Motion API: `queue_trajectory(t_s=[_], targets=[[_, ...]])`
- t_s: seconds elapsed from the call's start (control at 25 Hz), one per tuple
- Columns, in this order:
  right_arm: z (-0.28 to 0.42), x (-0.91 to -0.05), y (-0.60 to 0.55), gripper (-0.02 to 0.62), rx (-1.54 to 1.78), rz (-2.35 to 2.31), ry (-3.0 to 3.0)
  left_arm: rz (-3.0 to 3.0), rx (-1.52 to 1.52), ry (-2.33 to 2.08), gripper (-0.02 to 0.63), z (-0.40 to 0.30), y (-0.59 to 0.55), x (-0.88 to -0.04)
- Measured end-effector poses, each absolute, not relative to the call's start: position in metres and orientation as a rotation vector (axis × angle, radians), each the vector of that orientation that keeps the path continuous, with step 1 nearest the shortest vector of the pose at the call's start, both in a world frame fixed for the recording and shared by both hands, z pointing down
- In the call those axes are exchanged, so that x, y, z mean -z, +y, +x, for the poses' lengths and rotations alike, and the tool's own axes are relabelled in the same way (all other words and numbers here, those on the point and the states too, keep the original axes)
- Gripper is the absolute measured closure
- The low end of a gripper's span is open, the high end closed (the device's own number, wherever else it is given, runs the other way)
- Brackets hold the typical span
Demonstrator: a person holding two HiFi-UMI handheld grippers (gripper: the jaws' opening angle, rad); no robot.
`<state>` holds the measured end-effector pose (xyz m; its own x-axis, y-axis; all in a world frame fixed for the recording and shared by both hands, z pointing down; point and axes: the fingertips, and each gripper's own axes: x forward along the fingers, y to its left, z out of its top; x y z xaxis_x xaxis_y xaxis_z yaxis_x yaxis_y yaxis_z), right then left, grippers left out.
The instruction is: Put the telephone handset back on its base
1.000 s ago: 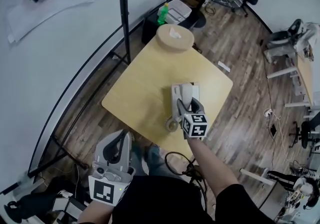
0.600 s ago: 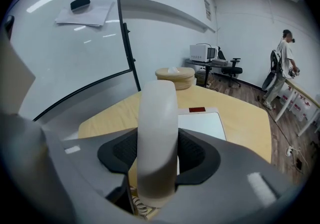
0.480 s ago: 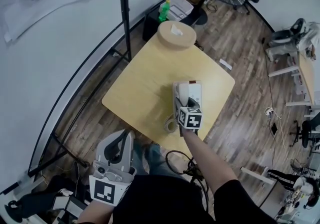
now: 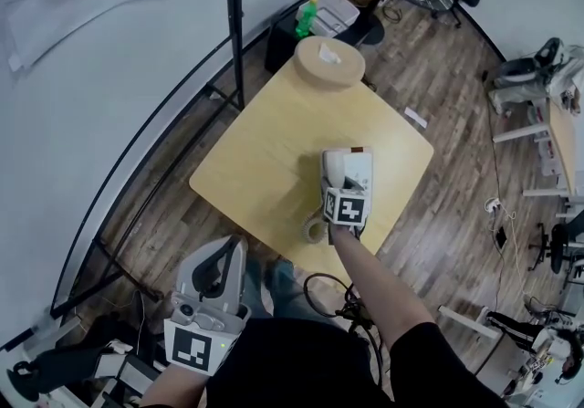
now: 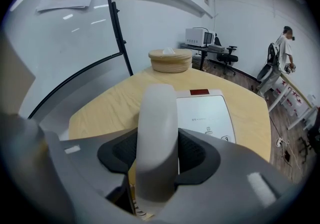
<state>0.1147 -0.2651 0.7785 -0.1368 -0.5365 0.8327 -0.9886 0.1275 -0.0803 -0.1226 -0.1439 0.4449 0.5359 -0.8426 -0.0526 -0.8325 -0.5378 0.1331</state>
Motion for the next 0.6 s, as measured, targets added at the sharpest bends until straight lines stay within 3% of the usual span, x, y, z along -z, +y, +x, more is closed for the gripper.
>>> queue_trajectory(t_s=[0.6], targets=[[0.1117,-0.7849,-0.2652,0.365,-0.844,1.467,-1.670,2.652,0.183,-1.464,0.606,-0.1310,-0.1446,-0.4489]])
